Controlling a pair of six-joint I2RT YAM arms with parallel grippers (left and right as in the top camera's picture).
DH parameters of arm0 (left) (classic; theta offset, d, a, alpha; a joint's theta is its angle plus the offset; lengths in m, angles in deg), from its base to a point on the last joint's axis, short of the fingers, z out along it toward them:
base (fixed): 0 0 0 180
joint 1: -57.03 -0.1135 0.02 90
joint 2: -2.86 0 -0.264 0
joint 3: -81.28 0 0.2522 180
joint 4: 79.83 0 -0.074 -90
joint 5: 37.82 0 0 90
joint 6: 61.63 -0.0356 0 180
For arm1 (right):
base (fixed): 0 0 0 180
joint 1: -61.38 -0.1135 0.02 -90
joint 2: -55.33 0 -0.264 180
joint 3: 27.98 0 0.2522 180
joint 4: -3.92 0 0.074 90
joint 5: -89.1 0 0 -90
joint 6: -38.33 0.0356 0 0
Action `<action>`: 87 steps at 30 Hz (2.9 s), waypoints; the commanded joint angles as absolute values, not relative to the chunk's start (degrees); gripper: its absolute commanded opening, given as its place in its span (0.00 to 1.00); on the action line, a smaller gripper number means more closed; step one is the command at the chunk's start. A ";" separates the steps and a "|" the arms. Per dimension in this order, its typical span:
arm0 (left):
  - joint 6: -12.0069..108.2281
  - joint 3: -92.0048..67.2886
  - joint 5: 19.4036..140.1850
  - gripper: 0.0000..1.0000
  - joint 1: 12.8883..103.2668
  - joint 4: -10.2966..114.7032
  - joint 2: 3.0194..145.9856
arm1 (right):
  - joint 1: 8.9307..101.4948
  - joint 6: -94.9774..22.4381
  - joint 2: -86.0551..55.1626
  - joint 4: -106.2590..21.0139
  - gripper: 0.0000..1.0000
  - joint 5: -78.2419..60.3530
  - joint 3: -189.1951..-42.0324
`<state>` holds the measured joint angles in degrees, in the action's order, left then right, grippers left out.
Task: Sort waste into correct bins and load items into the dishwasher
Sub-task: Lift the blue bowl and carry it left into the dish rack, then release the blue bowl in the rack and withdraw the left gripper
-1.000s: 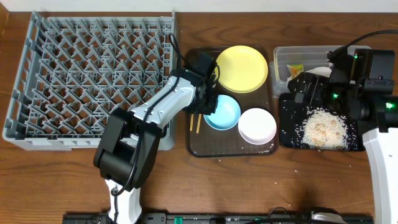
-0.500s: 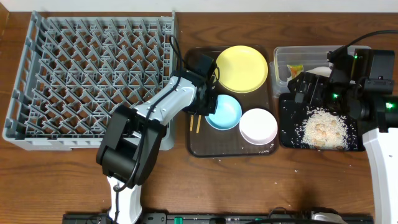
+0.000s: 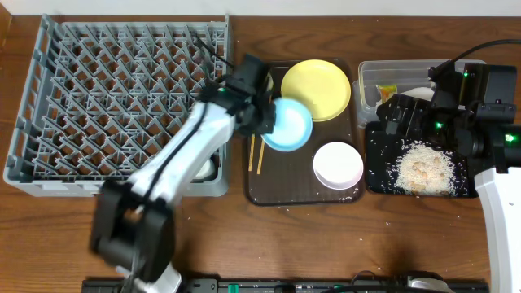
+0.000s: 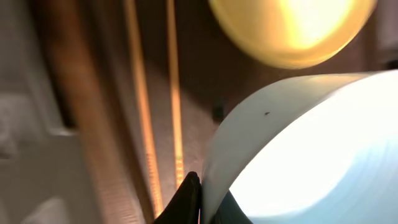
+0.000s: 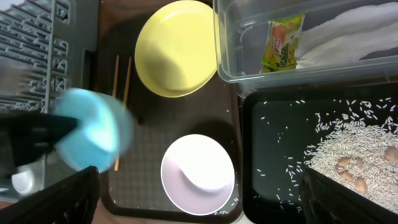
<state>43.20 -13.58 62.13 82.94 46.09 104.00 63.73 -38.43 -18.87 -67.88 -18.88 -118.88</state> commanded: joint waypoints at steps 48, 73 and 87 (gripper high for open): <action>58.72 0.60 -27.15 0.07 85.89 46.90 106.97 | 63.99 -38.02 -18.54 -67.92 0.99 -18.70 -120.02; 53.32 -0.42 -2.52 0.45 90.96 47.47 102.49 | 63.99 -38.00 -18.54 -67.94 0.99 -18.70 -120.02; 48.32 -0.64 23.34 0.72 90.59 47.91 85.53 | 63.99 -38.02 -18.54 -67.92 0.99 -18.70 -120.02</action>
